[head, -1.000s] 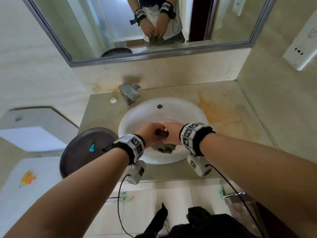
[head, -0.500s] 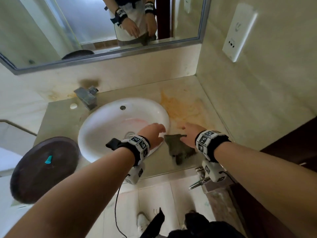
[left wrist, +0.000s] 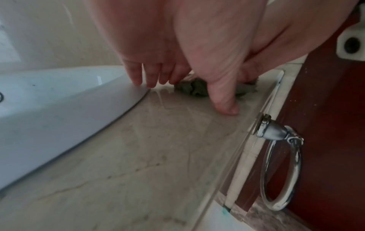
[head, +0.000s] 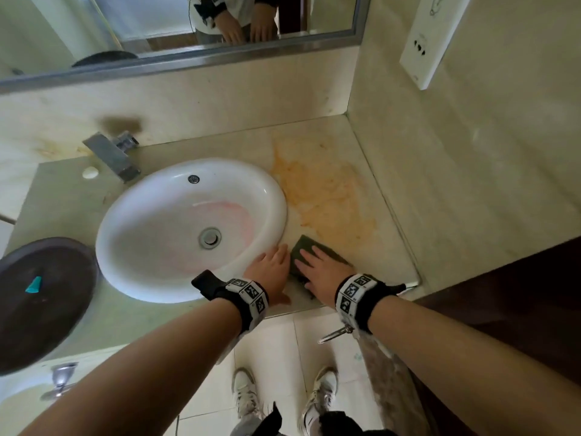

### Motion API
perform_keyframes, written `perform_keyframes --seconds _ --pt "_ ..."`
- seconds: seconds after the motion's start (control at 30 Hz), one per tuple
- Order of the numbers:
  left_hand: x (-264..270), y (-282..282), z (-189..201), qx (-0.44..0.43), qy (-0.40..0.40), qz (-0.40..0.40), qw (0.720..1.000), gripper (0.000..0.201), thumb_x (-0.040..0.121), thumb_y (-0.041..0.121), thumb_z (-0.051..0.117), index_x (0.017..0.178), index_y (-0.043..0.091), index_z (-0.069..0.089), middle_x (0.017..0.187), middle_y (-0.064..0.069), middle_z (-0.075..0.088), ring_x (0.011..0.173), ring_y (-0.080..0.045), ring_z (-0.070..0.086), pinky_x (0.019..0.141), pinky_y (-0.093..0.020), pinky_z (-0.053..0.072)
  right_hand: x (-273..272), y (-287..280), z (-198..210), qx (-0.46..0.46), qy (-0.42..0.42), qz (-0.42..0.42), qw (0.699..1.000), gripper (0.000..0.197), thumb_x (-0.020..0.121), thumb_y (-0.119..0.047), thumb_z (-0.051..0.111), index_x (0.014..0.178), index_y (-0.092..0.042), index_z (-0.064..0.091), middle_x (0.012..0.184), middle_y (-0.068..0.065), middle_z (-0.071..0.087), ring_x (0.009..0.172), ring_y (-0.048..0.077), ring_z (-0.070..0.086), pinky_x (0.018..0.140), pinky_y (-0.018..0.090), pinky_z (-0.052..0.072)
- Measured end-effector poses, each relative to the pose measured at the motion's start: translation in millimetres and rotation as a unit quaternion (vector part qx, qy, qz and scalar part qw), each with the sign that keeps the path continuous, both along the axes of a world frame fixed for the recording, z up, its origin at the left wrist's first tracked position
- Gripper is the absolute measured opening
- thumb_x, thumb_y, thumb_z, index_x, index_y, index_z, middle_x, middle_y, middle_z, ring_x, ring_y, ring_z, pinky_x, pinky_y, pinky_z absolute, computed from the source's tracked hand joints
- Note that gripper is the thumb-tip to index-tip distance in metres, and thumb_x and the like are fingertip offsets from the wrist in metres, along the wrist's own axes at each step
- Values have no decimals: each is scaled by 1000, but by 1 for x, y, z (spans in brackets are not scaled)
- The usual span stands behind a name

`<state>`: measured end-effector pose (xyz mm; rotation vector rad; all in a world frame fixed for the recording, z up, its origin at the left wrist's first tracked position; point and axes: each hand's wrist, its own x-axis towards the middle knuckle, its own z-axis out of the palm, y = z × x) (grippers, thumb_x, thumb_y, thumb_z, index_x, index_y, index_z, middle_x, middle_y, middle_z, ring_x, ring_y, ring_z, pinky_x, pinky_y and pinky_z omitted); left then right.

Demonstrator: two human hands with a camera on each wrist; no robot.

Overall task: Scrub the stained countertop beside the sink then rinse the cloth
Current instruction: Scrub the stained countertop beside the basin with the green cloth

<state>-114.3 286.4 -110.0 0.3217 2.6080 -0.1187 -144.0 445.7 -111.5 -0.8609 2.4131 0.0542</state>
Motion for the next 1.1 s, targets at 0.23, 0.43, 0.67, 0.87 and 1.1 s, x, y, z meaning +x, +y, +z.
perform_keyframes --seconds 0.23,0.43,0.67,0.87,1.1 --pt "-15 12 -9 7 -4 0 1000 123 71 60 73 153 2 1 162 -13 1 149 -29 7 122 -39 12 -12 7 -14 38 -37 -85 995 70 101 -42 31 154 -17 -6 161 1 -18 149 25 -14 120 46 10" --pt "-26 19 -6 4 -2 -7 1000 128 66 57 78 153 2 2 161 -14 0 148 -32 5 121 -39 11 -60 69 -17 77 -16 -287 955 77 99 -43 37 153 -12 -8 161 9 -17 149 31 -11 121 48 11" --pt "-27 23 -4 -2 -7 -2 1000 126 68 57 77 153 4 2 162 -11 -1 149 -29 4 121 -38 12 -12 4 -12 27 -46 -125 991 75 99 -47 30 153 -12 -9 161 10 -18 148 33 -13 119 52 10" --pt "-28 21 -2 6 -15 -3 1000 126 68 57 77 154 5 1 162 -11 -4 149 -28 2 121 -37 11 -17 23 -10 25 -58 -144 988 72 99 -45 28 153 -15 -8 161 7 -19 148 29 -15 121 48 9" --pt "-31 19 3 41 22 4 999 110 75 57 71 153 5 13 161 -9 9 147 -26 14 117 -36 21 -20 18 -7 27 -36 -235 971 76 99 -49 30 153 -11 -8 161 10 -17 148 33 -12 120 50 12"
